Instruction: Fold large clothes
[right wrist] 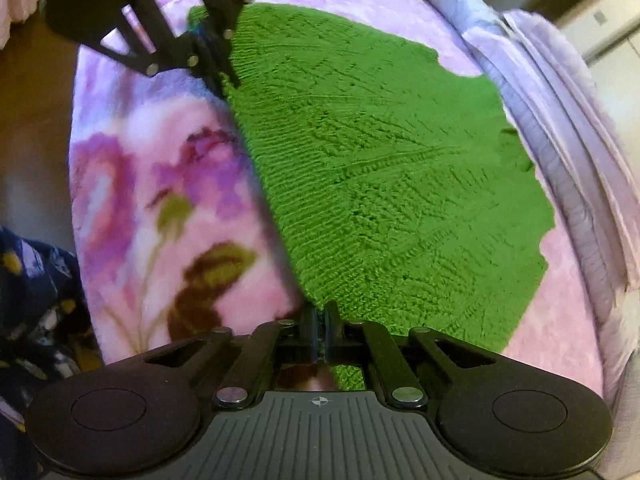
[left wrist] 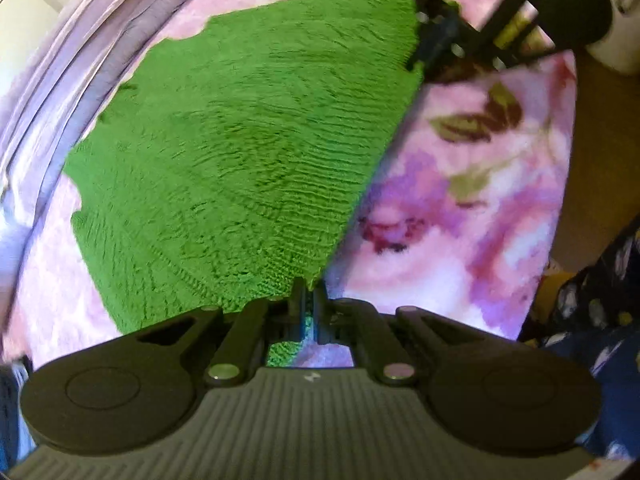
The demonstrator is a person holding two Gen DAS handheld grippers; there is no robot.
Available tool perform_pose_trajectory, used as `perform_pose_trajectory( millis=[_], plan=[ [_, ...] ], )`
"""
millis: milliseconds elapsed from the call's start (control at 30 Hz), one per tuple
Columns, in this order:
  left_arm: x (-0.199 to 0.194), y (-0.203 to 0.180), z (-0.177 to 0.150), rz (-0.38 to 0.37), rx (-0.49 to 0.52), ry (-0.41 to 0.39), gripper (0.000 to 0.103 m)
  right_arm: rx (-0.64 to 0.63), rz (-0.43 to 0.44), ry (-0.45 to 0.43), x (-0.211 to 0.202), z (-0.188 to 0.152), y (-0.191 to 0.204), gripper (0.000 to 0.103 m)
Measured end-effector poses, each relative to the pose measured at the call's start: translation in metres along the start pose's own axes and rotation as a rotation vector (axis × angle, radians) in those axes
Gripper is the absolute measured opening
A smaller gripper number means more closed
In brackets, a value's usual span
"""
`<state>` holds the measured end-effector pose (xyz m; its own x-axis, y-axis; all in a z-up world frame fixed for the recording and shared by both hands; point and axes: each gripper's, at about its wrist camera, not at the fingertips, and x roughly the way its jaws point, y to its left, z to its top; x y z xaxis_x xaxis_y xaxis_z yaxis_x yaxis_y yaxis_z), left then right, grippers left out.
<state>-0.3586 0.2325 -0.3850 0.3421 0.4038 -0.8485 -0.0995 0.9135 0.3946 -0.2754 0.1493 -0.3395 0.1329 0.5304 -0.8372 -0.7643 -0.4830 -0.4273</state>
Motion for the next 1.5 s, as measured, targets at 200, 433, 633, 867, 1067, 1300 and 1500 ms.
perform_pose_trajectory(
  millis=[200,433,633,867,1067,1300,1500],
  plan=[
    [-0.028,0.056,-0.011,-0.122,-0.458,0.015,0.029,0.514,0.08,-0.001,-0.03,-0.028,-0.058,0.057],
    [-0.029,0.132,-0.085,-0.12,-1.235,0.013,0.044,1.388,0.164,-0.017,-0.03,-0.13,-0.12,0.057],
    [0.013,0.131,-0.083,-0.203,-1.331,0.03,0.042,1.68,0.288,-0.143,-0.008,-0.154,-0.115,0.031],
    [-0.014,0.133,-0.092,-0.152,-1.368,-0.118,0.005,1.579,0.289,-0.21,-0.026,-0.128,-0.128,0.002],
    [0.003,0.118,-0.129,-0.11,-1.485,0.017,0.009,1.395,0.23,-0.019,-0.01,-0.122,-0.117,0.003],
    [-0.024,0.126,-0.093,0.079,-1.199,0.115,0.028,1.215,0.048,0.092,-0.034,-0.093,-0.128,0.036],
    [-0.014,0.127,-0.038,0.079,-0.928,0.061,0.037,1.007,-0.061,0.002,-0.025,-0.046,-0.135,0.036]
  ],
)
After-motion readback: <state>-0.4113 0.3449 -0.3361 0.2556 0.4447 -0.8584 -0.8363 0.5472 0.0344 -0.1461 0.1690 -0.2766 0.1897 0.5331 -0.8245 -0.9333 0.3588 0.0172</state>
